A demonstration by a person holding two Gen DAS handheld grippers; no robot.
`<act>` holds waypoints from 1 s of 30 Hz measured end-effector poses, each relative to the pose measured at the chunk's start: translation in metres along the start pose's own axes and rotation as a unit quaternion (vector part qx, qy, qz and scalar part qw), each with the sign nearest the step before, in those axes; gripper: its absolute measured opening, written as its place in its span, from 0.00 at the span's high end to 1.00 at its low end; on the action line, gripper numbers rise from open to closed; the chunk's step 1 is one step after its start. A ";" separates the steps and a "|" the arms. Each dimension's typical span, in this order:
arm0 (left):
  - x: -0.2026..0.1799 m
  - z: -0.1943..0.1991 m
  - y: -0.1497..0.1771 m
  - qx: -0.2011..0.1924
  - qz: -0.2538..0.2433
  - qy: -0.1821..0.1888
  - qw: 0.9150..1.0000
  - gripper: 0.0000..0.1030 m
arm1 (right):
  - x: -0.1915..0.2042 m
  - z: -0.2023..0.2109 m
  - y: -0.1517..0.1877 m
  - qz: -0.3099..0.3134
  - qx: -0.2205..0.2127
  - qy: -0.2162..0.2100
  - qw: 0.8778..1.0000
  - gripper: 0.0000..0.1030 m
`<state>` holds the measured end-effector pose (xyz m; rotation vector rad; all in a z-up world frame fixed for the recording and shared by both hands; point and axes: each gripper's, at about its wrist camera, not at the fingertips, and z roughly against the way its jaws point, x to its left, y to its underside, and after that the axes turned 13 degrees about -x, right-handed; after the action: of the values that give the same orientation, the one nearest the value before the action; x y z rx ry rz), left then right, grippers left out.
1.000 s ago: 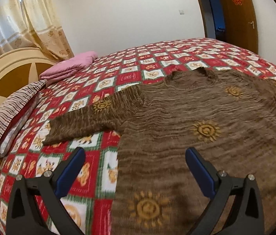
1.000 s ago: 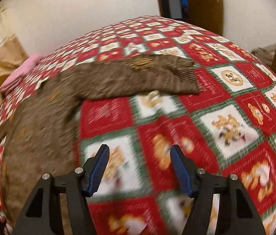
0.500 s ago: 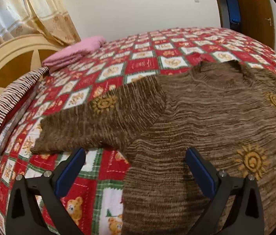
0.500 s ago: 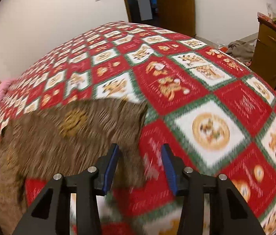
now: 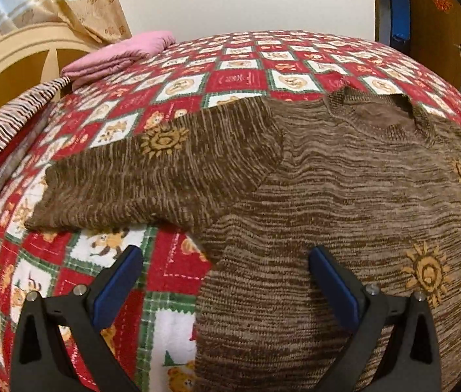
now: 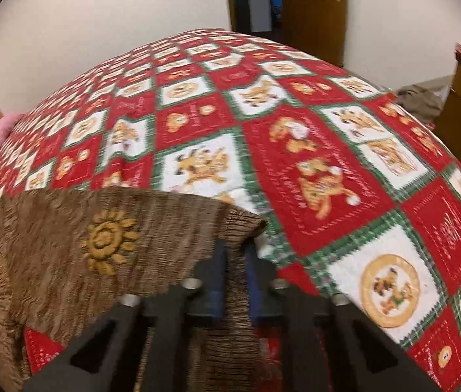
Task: Fold small clothes
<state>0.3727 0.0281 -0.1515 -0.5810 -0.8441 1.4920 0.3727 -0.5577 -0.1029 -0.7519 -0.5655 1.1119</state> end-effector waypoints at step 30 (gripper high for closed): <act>0.029 -0.003 0.005 0.001 0.091 0.069 0.993 0.00 | 0.205 0.161 -0.100 0.134 -0.078 -0.072 0.985 0.96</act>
<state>0.3684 0.0578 -0.1533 -0.7672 -0.6954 1.5968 0.3840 -0.3503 0.0838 -0.9066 -0.6936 1.3901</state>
